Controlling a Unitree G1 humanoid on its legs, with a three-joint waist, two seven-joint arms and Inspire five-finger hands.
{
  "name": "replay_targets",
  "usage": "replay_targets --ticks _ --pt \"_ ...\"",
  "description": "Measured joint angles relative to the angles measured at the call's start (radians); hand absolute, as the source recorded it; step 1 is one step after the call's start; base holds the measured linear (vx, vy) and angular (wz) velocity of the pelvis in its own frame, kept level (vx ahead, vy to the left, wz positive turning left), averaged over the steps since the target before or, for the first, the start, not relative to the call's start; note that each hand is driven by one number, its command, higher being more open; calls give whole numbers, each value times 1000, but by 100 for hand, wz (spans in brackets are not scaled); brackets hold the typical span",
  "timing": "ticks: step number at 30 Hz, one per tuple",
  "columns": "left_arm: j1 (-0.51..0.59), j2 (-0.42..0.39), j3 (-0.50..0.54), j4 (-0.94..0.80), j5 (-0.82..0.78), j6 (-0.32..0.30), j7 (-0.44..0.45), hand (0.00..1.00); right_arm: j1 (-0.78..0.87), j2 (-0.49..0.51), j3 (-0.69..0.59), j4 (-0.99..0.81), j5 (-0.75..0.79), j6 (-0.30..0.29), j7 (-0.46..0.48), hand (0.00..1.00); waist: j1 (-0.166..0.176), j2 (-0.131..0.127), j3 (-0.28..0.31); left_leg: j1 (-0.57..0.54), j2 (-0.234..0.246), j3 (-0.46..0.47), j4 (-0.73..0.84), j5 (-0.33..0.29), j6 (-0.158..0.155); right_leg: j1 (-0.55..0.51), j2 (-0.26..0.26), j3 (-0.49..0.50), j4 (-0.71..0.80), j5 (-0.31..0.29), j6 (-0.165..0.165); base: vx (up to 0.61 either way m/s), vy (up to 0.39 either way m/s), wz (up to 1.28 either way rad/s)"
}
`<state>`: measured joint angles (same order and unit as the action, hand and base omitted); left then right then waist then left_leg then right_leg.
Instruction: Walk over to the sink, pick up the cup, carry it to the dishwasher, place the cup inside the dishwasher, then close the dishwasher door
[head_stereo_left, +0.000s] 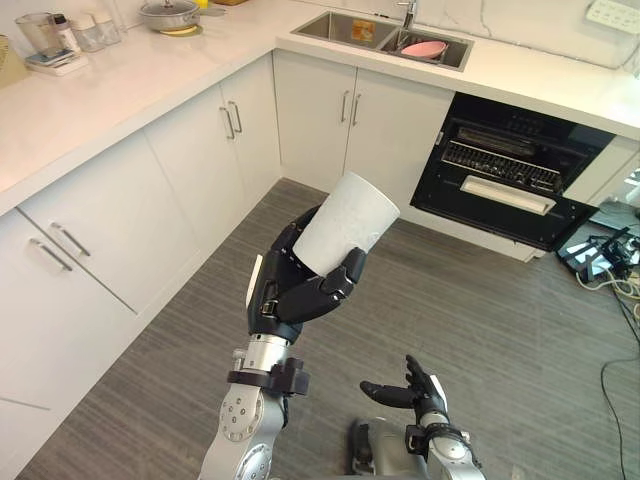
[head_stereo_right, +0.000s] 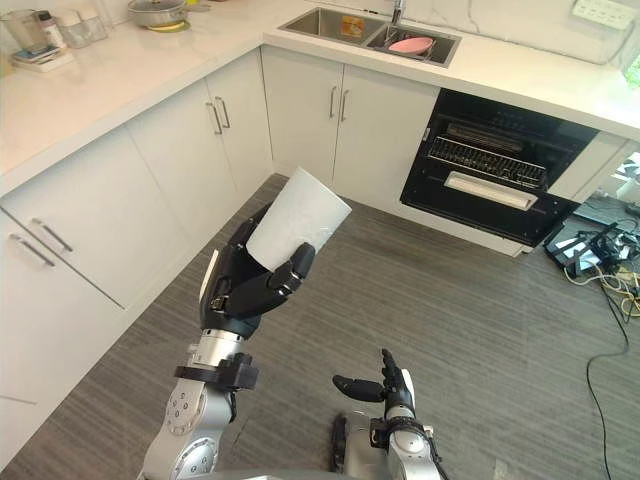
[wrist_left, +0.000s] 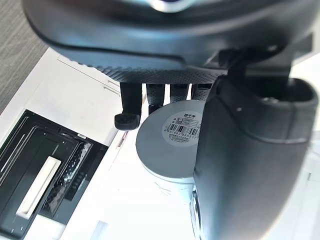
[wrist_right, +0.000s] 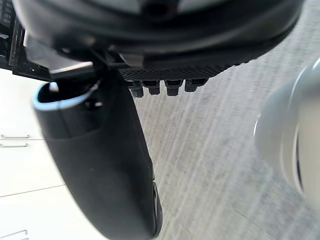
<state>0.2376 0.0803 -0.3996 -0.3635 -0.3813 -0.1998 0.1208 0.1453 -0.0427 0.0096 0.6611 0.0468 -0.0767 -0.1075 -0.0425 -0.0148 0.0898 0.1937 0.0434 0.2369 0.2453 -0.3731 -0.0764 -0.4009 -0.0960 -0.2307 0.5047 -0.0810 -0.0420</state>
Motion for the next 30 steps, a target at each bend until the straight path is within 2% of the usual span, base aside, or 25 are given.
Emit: replay_targets --ticks 1,2,3,4,5,6,7,8,9,10,11,12,13,15,16,17,18,20,21,22,24,26,27,30 --pt "2 -9 -1 11 0 1 0 0 5 -7 0 -1 0 2 0 100 -1 16 -9 -3 19 -8 20 0 0 13 9 -16 5 -23 -10 569 -227 27" --pt "-1 -30 1 24 0 6 0 0 6 -17 0 -4 0 5 0 100 -4 39 -8 -26 57 -16 123 1 -3 50 32 -40 1 -55 -20 541 -246 19" --pt "1 -48 4 25 0 9 -1 0 15 -17 0 -8 0 6 0 100 2 50 -4 -82 110 -27 310 32 -42 105 66 -50 -22 -75 -37 629 -302 13" --pt "1 -55 7 25 0 9 -1 0 18 -17 2 -14 0 7 0 100 4 53 -2 -123 136 -46 422 73 -52 142 85 -51 -46 -79 -43 597 -279 -8" --pt "2 -65 11 25 0 9 -3 0 32 -13 14 -47 1 7 -4 100 16 58 2 -198 190 -64 637 115 -60 223 119 -48 -111 -84 -50 531 -224 -14" --pt "2 -66 16 24 -1 9 -8 0 55 -14 16 -87 3 6 -12 100 27 57 4 -267 229 -57 776 111 -53 299 138 -43 -168 -87 -55 410 -149 -13" --pt "5 -67 18 22 -3 9 -13 0 63 -15 16 -102 5 2 -15 100 28 56 4 -298 240 -50 809 107 -45 331 142 -41 -191 -89 -57 345 -114 -10" --pt "11 -67 22 17 -3 8 -16 0 64 -19 15 -111 8 -8 -21 100 30 47 1 -357 255 -29 811 90 -21 372 146 -30 -234 -91 -57 319 -78 -15" --pt "11 -67 28 17 -4 8 -16 0 58 -23 12 -109 9 -10 -25 100 39 49 -4 -411 251 -21 751 69 10 403 146 -17 -264 -95 -54 242 -54 -22" --pt "11 -67 31 18 -5 8 -16 0 57 -25 12 -106 10 -11 -25 100 46 50 -7 -427 245 -20 702 62 22 416 146 -8 -277 -96 -53 297 2 -32" --pt "12 -67 39 18 -9 8 -17 0 50 -32 4 -82 10 -15 -24 100 56 47 -5 -452 217 -31 569 58 33 441 140 12 -298 -101 -50 302 55 -36" --pt "14 -64 51 21 -12 8 -16 0 36 -31 5 -39 10 -15 -23 100 60 38 -1 -457 170 -59 411 68 32 469 126 29 -315 -104 -33 373 78 -35" --pt "14 -62 57 23 -12 8 -16 0 29 -32 5 -17 10 -14 -23 100 60 34 2 -459 147 -74 342 81 29 479 114 37 -320 -108 -26 324 115 -29" --pt "18 -62 70 28 -11 8 -14 0 16 -39 4 44 10 -11 -24 100 59 30 4 -472 83 -115 152 162 20 508 86 71 -338 -121 5 292 138 -44" --pt "22 -62 70 28 -11 8 -12 0 18 -42 5 65 10 -10 -24 100 60 30 4 -468 65 -116 90 236 19 525 78 97 -351 -131 29 348 215 -63" --pt "25 -61 70 28 -11 8 -12 0 20 -42 5 70 10 -7 -24 100 64 30 3 -458 63 -114 91 274 26 531 75 118 -352 -140 44 448 299 -79" --pt "26 -56 72 29 -11 8 -12 0 22 -38 4 73 10 -3 -24 100 68 24 2 -455 59 -104 125 306 53 542 60 152 -346 -163 67 481 335 -76" --pt "25 -48 68 28 -11 8 -12 0 20 -31 4 64 9 -2 -25 100 60 3 -2 -457 45 -52 189 230 76 536 16 188 -321 -185 102 400 290 -69" --pt "26 -44 62 28 -11 10 -12 0 17 -30 2 58 7 -2 -24 100 60 -2 -3 -453 42 -22 220 181 91 505 -3 217 -254 -199 123 282 252 -58" --pt "26 -38 60 28 -11 11 -12 0 17 -28 0 52 7 -2 -23 100 60 -3 -3 -443 41 -4 226 162 97 476 -12 227 -185 -206 135 333 320 -67" --pt "26 -3 57 27 -10 15 -8 0 24 -2 -2 25 2 0 -19 100 45 -16 2 -331 0 34 175 118 121 310 -71 224 238 -201 170 429 318 -39" --pt "26 -1 55 22 -9 16 -6 0 26 14 3 24 1 2 -14 100 38 -15 2 -257 -7 37 142 98 124 256 -73 205 376 -206 161 352 154 -4" --pt "26 0 46 1 -9 16 -2 0 24 32 6 16 0 2 -10 100 35 -17 -3 -222 -6 37 119 86 123 198 -73 168 418 -216 144 235 55 1" --pt "22 0 20 -26 -10 -5 -1 0 13 48 9 -6 -1 0 -5 100 29 -16 -7 -160 6 31 64 69 107 71 -48 83 360 -240 102 328 2 5"
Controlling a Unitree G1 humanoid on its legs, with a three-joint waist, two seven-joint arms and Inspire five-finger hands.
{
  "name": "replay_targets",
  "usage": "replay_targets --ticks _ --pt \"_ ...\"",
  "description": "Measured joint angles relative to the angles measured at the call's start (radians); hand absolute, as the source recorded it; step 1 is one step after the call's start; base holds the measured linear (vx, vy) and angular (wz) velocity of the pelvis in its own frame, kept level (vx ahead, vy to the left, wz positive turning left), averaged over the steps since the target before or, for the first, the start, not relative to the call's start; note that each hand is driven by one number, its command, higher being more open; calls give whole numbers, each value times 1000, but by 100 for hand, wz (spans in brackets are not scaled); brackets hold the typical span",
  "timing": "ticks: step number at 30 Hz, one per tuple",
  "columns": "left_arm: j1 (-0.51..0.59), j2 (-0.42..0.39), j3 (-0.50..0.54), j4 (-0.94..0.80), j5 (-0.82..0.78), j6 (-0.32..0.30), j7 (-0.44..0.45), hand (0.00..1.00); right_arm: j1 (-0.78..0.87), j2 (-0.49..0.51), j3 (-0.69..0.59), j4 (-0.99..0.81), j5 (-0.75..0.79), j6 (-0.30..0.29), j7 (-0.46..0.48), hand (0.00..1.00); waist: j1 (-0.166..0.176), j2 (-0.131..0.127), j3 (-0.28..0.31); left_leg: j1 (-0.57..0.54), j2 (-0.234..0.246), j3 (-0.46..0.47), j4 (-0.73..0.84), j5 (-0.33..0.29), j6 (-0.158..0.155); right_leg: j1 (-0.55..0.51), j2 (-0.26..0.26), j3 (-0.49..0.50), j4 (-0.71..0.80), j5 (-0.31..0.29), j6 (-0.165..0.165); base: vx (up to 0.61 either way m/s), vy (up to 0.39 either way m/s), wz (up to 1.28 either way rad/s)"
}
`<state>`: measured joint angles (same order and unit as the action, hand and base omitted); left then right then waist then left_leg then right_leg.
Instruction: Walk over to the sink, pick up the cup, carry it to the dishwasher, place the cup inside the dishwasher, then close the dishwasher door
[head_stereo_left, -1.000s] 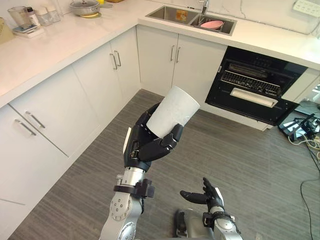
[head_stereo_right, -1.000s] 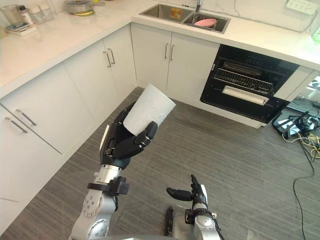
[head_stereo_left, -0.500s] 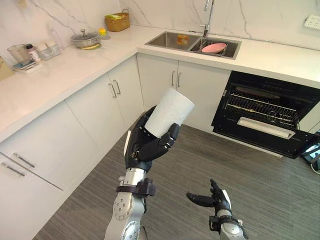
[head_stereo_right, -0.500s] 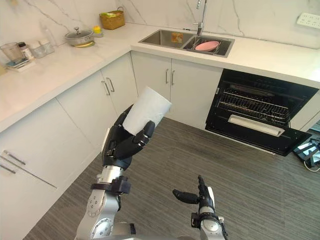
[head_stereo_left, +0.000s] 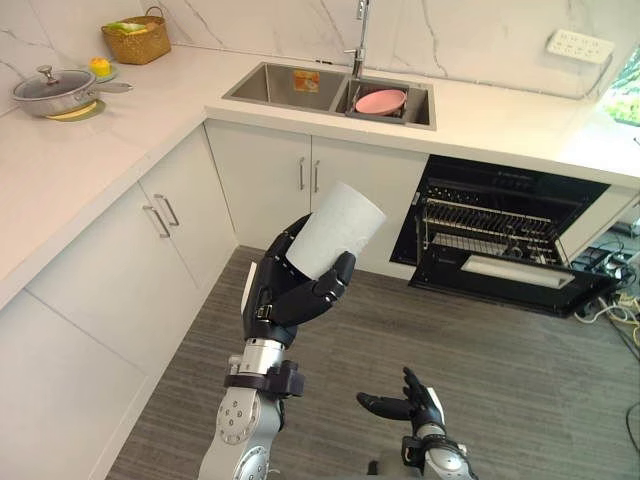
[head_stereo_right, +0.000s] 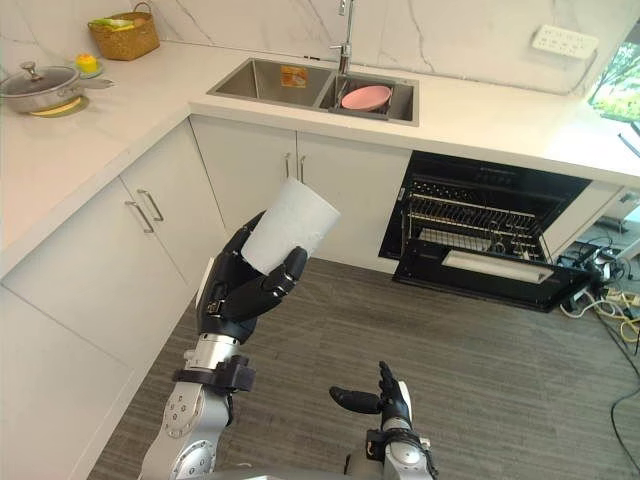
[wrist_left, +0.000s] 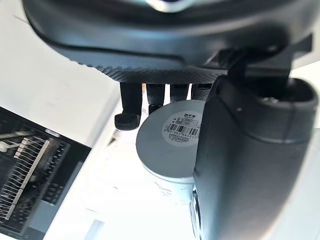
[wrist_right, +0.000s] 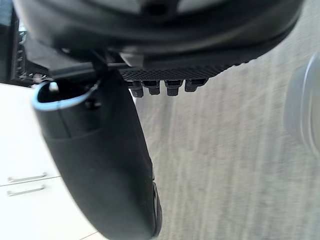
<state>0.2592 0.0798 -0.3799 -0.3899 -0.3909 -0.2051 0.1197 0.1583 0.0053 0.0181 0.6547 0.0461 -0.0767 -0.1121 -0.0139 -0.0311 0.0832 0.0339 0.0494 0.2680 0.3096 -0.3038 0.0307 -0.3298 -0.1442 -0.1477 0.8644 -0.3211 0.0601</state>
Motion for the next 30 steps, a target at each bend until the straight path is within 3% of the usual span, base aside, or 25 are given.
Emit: replay_targets --ticks 2,3,5,7,8,9,10,11,13,15,17,20,22,23,24,26,28,30 --pt "-2 0 -5 3 0 0 0 0 0 -3 -1 0 0 0 0 100 -10 2 1 50 12 -4 -33 -11 -20 -41 22 -44 -97 -1 -11 385 -68 11" --pt "-3 0 -4 9 0 0 1 0 1 -6 0 3 1 0 0 100 -19 -1 -4 71 16 -6 -42 -24 -43 -50 35 -83 -207 33 -37 504 -112 14" --pt "-4 5 -3 15 0 0 3 0 11 -6 1 2 1 0 -2 100 -26 -43 -22 106 -13 -7 -57 -41 -73 -49 27 -98 -343 221 -116 436 -104 4" --pt "-14 -30 -10 90 0 10 5 0 17 -51 0 3 1 7 -7 100 -27 31 -31 137 50 -9 -31 -59 -94 2 71 -127 -343 173 -139 488 -121 -9" --pt "-21 -36 -11 104 1 16 5 0 16 -62 -1 -2 1 7 -8 100 -30 45 -28 127 66 -9 17 -50 -108 25 88 -133 -363 165 -145 525 -169 -5" --pt "-29 -44 -11 117 1 27 5 0 19 -65 -4 -5 1 7 -8 100 -30 48 -24 95 95 -14 131 -26 -141 71 107 -138 -397 156 -149 427 -159 -2" --pt "-29 -53 -10 118 0 31 4 0 35 -63 -4 -28 2 7 -10 100 -27 53 -10 48 140 -18 319 23 -147 146 130 -138 -446 153 -153 397 -147 -3" --pt "-28 -55 -10 118 0 31 4 0 48 -61 -2 -48 3 7 -12 100 -23 53 -7 19 163 -18 413 26 -152 181 138 -136 -469 152 -155 343 -99 -9" --pt "-28 -65 -9 103 0 28 -3 0 78 -59 -8 -121 6 4 -20 100 -6 50 -8 -92 212 -7 581 -5 -123 278 149 -121 -541 144 -162 263 -42 -13" --pt "-24 -66 -10 82 0 26 -12 0 66 -66 -11 -133 10 -6 -22 100 14 47 -15 -166 206 -13 532 -38 -83 294 149 -86 -561 125 -164 196 19 -37" --pt "-21 -67 -2 77 0 21 -13 0 42 -67 -10 -122 10 -6 -22 100 33 49 -18 -212 175 -56 404 -45 -77 304 143 -45 -564 115 -150 212 103 -62" --pt "-13 -63 18 81 0 23 -13 0 28 -66 0 -116 10 -6 -22 100 41 42 -15 -269 75 -209 192 -15 -91 328 110 27 -566 106 -108 257 198 -63" --pt "-9 -62 23 81 0 23 -10 0 30 -71 9 -114 10 -5 -25 100 46 45 -17 -259 46 -245 92 113 -96 338 98 75 -564 92 -63 280 267 -72" --pt "-4 -61 21 80 0 22 -10 0 30 -75 13 -112 9 -5 -27 100 45 47 -21 -239 43 -238 76 192 -58 350 97 100 -566 82 -45 303 319 -60" --pt "-3 -50 25 82 0 22 -6 0 30 -53 31 -115 8 -3 -31 100 36 11 -35 -235 21 -200 88 168 -43 353 62 126 -572 72 -24 297 311 -54" --pt "-4 -45 23 82 0 22 0 0 28 -31 35 -129 7 -3 -29 100 35 -25 -37 -232 1 -165 93 145 -26 343 34 155 -572 65 -5 271 304 -51" --pt "1 -34 19 82 0 23 15 0 27 -12 39 -162 1 -3 -29 100 34 -36 -34 -195 -18 -112 83 113 -3 312 7 195 -499 60 11 185 246 -62" --pt "1 -18 15 81 2 22 25 0 23 -9 61 -188 -1 -3 -29 100 29 -36 -33 -119 -39 -59 32 100 17 235 -25 194 -304 69 40 149 222 -63"
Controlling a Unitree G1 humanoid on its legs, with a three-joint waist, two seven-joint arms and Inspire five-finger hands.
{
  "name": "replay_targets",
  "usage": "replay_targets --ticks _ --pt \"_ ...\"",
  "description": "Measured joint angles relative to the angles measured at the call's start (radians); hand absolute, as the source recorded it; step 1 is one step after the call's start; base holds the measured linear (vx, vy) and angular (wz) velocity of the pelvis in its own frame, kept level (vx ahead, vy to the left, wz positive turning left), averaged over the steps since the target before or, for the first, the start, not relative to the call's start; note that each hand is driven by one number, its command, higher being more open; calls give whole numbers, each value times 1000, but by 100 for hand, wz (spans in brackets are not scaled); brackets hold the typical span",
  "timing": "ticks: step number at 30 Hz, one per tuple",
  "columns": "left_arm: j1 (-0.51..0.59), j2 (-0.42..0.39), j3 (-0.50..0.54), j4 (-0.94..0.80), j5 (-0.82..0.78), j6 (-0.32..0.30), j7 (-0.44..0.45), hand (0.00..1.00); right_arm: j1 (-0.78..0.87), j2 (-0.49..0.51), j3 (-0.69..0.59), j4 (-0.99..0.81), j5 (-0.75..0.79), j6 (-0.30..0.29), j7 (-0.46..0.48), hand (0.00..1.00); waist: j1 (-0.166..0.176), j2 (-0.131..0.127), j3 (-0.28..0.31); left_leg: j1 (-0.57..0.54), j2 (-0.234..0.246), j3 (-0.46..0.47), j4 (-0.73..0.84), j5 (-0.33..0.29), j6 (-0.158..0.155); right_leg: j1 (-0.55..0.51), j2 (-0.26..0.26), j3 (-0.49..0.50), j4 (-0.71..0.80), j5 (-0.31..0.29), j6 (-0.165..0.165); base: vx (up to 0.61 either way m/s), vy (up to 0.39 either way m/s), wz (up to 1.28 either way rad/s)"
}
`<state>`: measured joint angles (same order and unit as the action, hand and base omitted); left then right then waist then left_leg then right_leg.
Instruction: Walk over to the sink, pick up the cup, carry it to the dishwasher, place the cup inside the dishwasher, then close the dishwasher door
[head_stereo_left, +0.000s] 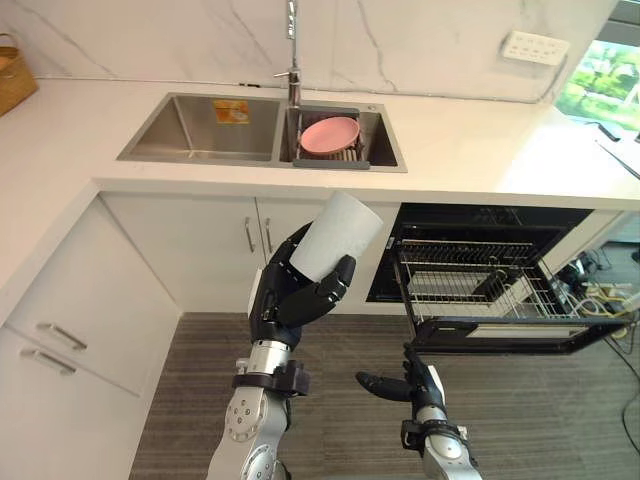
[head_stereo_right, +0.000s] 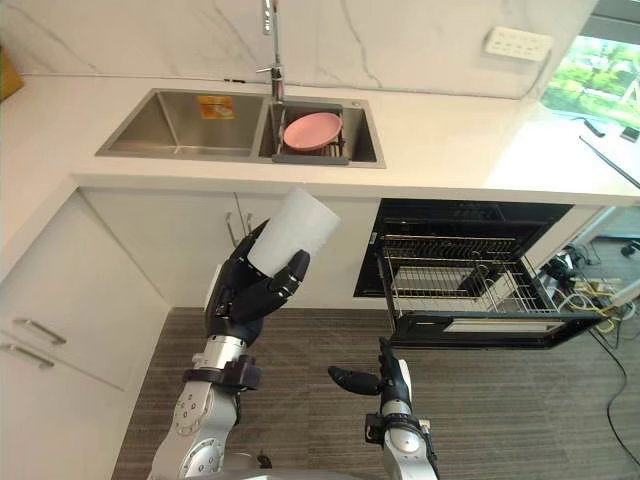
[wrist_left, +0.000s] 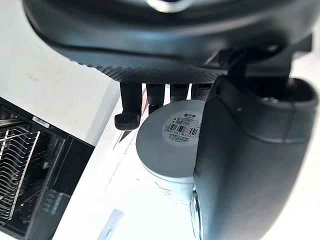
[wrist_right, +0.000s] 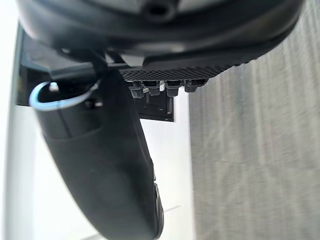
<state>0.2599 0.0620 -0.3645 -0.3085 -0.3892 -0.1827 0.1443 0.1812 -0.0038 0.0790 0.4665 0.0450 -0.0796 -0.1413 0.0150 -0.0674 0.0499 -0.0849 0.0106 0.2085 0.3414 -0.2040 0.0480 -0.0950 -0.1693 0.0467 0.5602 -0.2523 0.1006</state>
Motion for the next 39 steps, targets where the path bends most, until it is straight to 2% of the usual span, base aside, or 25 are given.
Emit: replay_targets --ticks 1,2,3,5,8,9,10,11,12,14,17,18,20,21,22,24,26,27,28,29,30,32,36,39 --pt "0 6 -1 0 12 0 8 0 -2 1 18 -16 -4 0 0 100 -4 1 0 46 -6 23 -32 -3 6 -34 -22 -31 91 9 11 124 165 -55" --pt "0 7 -1 0 21 -1 9 0 -4 2 26 -23 -11 0 1 100 -5 3 -2 65 -6 34 -48 -5 8 -50 -30 -57 125 7 8 118 120 -54" --pt "0 10 -2 0 36 -6 9 0 -12 3 47 -41 -19 0 1 100 -9 8 -4 89 -2 52 -74 -6 10 -85 -42 -113 163 -5 -11 118 63 -43" --pt "-2 11 -3 0 39 -15 9 0 -28 4 67 -85 -41 0 3 100 -28 9 -4 97 15 61 -96 -8 7 -132 -35 -190 155 -23 -38 121 10 -34" --pt "-3 14 17 12 44 -17 22 0 -66 0 89 -180 -55 -2 3 100 -37 21 6 128 56 119 -104 -23 -25 -184 4 -311 21 -25 -59 188 -103 -56" --pt "-4 13 33 22 59 -17 30 0 -78 -1 94 -219 -73 -4 1 100 -44 22 8 145 67 138 -102 -32 -40 -187 28 -360 -86 24 -91 228 -159 -60" --pt "-5 14 40 28 60 -18 32 0 -83 -3 98 -241 -76 -4 1 100 -47 12 3 153 66 144 -98 -37 -48 -182 41 -377 -155 96 -114 270 -140 -48" --pt "-13 1 45 63 75 -16 45 0 -88 -23 104 -289 -81 -12 -6 100 -60 53 14 174 91 136 -92 -58 -71 -138 84 -385 -200 159 -156 322 -148 -51" --pt "-17 -6 44 77 77 -15 48 0 -81 -53 105 -345 -89 -18 -13 100 -58 78 16 186 112 132 -98 -60 -74 -118 120 -367 -239 163 -162 272 -104 -55" --pt "-22 -16 44 77 88 -15 51 0 -61 -76 98 -423 -98 -23 -17 100 -60 93 20 210 129 131 -106 -60 -74 -107 152 -345 -251 156 -172 219 -111 -53" --pt "-49 -24 41 76 115 -15 51 0 -12 -90 52 -504 -117 -34 -28 100 -81 99 26 203 159 115 -21 -56 -81 -51 181 -339 -303 151 -177 171 -80 -18" --pt "-50 -25 44 76 115 -15 51 0 18 -91 40 -535 -116 -37 -35 100 -89 104 30 183 183 101 116 -45 -101 9 193 -324 -340 151 -177 187 -37 -17" --pt "-50 -29 54 70 115 -18 52 0 39 -96 42 -580 -110 -41 -36 100 -83 116 39 131 219 91 304 1 -150 59 207 -293 -374 151 -178 143 7 -46" --pt "-51 -35 64 68 115 -23 56 0 42 -101 45 -608 -104 -54 -35 100 -75 118 43 77 231 66 416 -23 -161 76 212 -262 -390 142 -193 127 49 -73" --pt "-58 -38 65 66 115 -23 60 0 41 -98 46 -633 -100 -63 -34 100 -65 123 39 22 221 40 444 -71 -150 79 208 -236 -395 142 -195 124 60 -67" --pt "-61 -43 67 52 116 -23 75 0 32 -97 49 -650 -64 -83 -29 100 -56 116 44 -35 189 8 380 -120 -128 85 195 -198 -400 142 -194 143 81 -59" --pt "-61 -43 73 37 118 -22 88 0 22 -98 49 -650 -48 -87 -23 100 -55 111 47 -58 144 -59 232 -124 -121 104 180 -171 -404 155 -168 152 124 -52" --pt "-62 -45 80 27 119 -23 96 0 23 -102 48 -649 -28 -90 -19 100 -53 113 46 -51 119 -99 90 -89 -123 110 177 -155 -404 153 -157 121 133 -40" --pt "-63 -46 84 24 120 -25 99 0 23 -103 48 -649 -27 -90 -19 100 -54 119 42 -44 116 -115 18 -37 -119 111 179 -148 -404 150 -147 155 177 -47" --pt "-67 -49 88 24 129 -28 102 0 25 -108 45 -644 -25 -91 -18 100 -54 138 35 -28 121 -123 -51 86 -112 117 188 -130 -402 142 -130 163 207 -33" --pt "-67 -40 92 24 136 -29 102 0 36 -98 44 -641 -16 -90 -13 100 -59 117 38 10 102 -108 -94 101 -103 132 168 -129 -404 140 -114 132 167 -24" --pt "-68 -37 93 24 136 -30 102 0 50 -85 42 -647 7 -91 -3 100 -62 93 30 41 67 -97 -163 128 -84 134 135 -129 -410 132 -97 119 140 -3" --pt "-65 -36 102 24 136 -30 100 0 57 -63 44 -647 47 -91 32 100 -56 91 28 112 21 -82 -285 172 -62 155 97 -122 -443 134 -69 66 107 0" --pt "-65 -33 102 23 136 -31 99 0 56 -48 44 -647 58 -91 44 100 -57 90 27 122 15 -76 -314 182 -59 159 94 -116 -464 141 -59 42 33 -5"
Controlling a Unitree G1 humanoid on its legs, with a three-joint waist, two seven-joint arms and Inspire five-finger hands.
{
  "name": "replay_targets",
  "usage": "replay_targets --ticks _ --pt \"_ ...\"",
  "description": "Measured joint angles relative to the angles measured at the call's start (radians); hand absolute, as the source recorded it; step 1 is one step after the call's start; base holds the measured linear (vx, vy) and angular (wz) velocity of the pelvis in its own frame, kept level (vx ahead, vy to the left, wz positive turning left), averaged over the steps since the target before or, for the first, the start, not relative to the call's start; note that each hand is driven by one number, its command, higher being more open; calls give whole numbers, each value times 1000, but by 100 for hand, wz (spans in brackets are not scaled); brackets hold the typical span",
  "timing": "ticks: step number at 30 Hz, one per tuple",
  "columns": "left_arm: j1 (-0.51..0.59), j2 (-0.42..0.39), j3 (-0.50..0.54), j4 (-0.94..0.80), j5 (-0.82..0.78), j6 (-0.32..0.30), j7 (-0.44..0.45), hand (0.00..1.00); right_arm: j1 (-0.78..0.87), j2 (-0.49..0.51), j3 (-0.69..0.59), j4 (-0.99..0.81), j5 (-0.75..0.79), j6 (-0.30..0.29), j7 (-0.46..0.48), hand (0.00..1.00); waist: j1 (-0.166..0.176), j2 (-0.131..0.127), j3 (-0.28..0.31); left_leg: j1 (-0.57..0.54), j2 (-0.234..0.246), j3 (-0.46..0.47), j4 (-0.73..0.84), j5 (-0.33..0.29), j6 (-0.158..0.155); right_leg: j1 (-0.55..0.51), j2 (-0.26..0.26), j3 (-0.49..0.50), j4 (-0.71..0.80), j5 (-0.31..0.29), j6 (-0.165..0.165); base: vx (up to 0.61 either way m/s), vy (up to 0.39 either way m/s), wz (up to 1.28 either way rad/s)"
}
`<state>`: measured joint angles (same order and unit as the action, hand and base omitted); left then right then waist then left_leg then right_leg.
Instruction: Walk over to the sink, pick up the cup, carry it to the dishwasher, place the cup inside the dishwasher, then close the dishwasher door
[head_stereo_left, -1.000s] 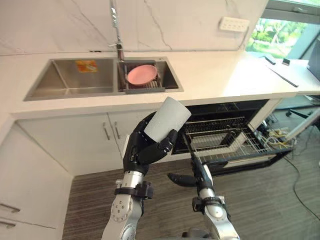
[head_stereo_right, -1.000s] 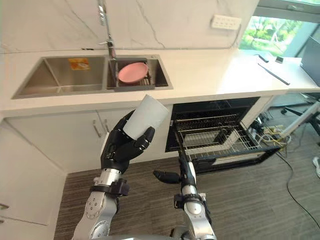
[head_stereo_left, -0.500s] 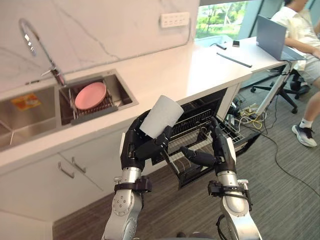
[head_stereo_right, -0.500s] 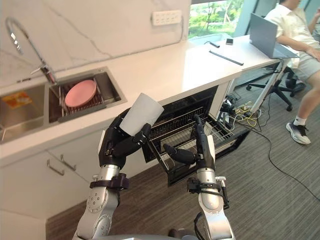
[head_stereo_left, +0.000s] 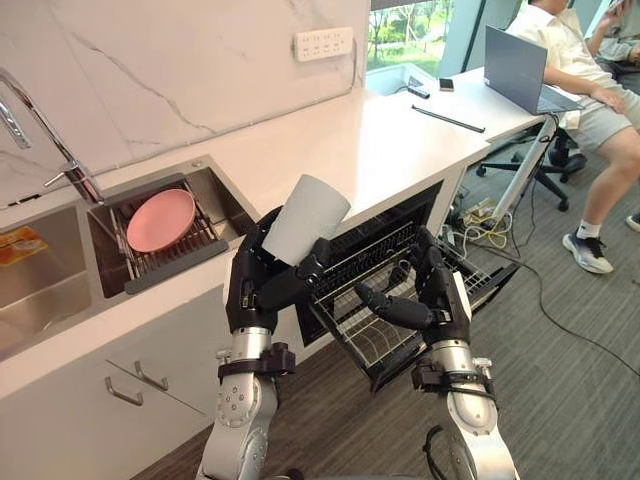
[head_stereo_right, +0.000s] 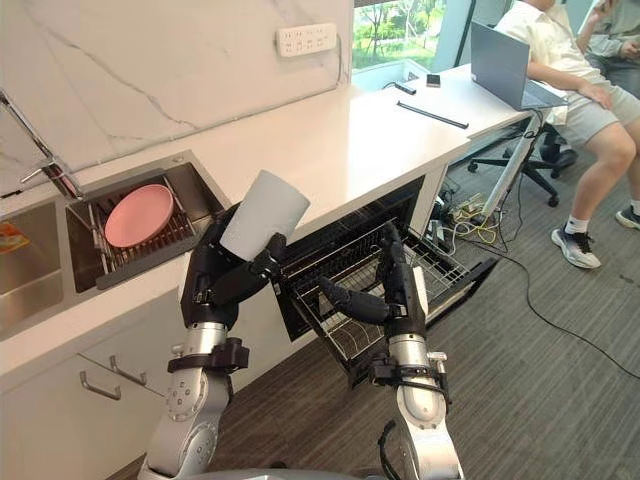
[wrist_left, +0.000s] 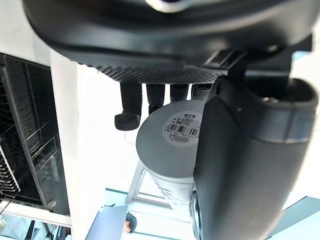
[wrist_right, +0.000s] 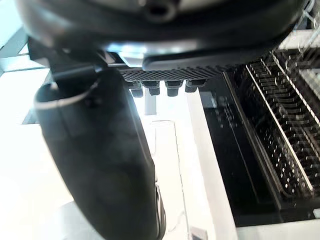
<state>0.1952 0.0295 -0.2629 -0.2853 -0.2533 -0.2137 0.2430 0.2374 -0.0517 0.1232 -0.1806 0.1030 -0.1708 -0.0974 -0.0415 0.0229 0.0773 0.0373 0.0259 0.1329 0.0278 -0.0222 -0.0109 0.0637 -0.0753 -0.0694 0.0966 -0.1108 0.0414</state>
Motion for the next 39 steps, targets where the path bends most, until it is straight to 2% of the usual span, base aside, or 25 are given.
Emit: replay_targets --ticks 10,25,29,33,39 --pt "-4 0 1 0 1 0 0 0 -1 2 1 -9 115 0 17 100 -2 -4 -3 8 -3 13 -28 1 1 10 2 12 -45 18 9 19 3 -4" --pt "-72 24 -5 63 98 1 21 0 -81 4 84 -34 421 -31 75 100 -4 -25 -24 10 -5 46 -34 6 8 12 5 46 -87 54 18 -22 4 -6" --pt "-72 29 -28 65 100 0 20 0 -82 6 100 -35 427 -32 77 100 -4 -27 -30 10 -6 49 -37 6 9 10 5 49 -88 56 18 -6 1 -1" --pt "-77 30 -56 95 155 0 19 0 -87 6 124 -35 453 -32 80 100 -5 -29 -65 10 -8 53 -49 9 10 9 5 53 -102 60 18 10 -3 -2" --pt "-80 32 -102 104 177 1 17 0 -115 8 153 -34 505 -38 98 100 -6 -31 -68 10 -9 53 -55 10 11 8 4 53 -105 60 19 0 0 0"
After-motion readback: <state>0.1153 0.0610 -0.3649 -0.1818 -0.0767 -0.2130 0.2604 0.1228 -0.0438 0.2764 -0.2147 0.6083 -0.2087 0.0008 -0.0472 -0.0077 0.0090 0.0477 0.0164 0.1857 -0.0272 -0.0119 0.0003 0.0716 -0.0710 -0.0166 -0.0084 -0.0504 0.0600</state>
